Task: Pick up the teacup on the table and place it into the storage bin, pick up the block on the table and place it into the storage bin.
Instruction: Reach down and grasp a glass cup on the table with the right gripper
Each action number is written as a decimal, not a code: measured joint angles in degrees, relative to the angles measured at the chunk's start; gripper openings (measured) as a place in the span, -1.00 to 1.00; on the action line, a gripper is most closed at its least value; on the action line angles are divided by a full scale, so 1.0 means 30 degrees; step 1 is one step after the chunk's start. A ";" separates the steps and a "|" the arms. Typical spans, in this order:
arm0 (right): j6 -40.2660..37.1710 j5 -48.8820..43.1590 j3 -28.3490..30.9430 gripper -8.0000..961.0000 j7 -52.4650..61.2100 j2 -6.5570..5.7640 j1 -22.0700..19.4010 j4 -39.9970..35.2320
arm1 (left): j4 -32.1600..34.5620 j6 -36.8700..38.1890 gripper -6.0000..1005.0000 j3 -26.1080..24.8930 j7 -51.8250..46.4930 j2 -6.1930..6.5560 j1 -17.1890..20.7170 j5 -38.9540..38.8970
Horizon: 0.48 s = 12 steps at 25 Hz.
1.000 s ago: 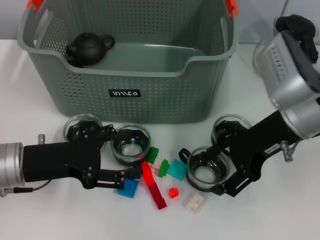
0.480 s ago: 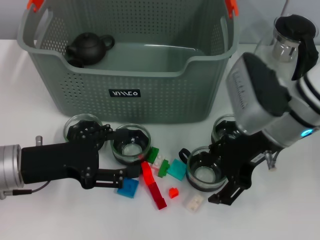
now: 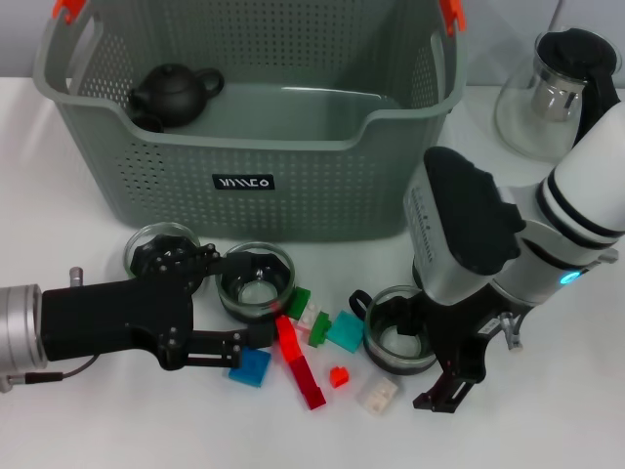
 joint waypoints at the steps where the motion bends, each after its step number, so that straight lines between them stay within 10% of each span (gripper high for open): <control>1: 0.0136 -0.0015 -0.0199 0.97 0.0033 0.0000 0.0034 0.0012 | 0.0000 0.0000 0.89 0.0000 0.0000 0.0000 0.0000 0.0000; 12: 0.0816 -0.0180 -0.1363 0.96 0.0280 0.0088 0.0137 0.0042 | -0.0236 -0.0016 0.89 -0.0124 0.0060 -0.0030 0.0214 0.0001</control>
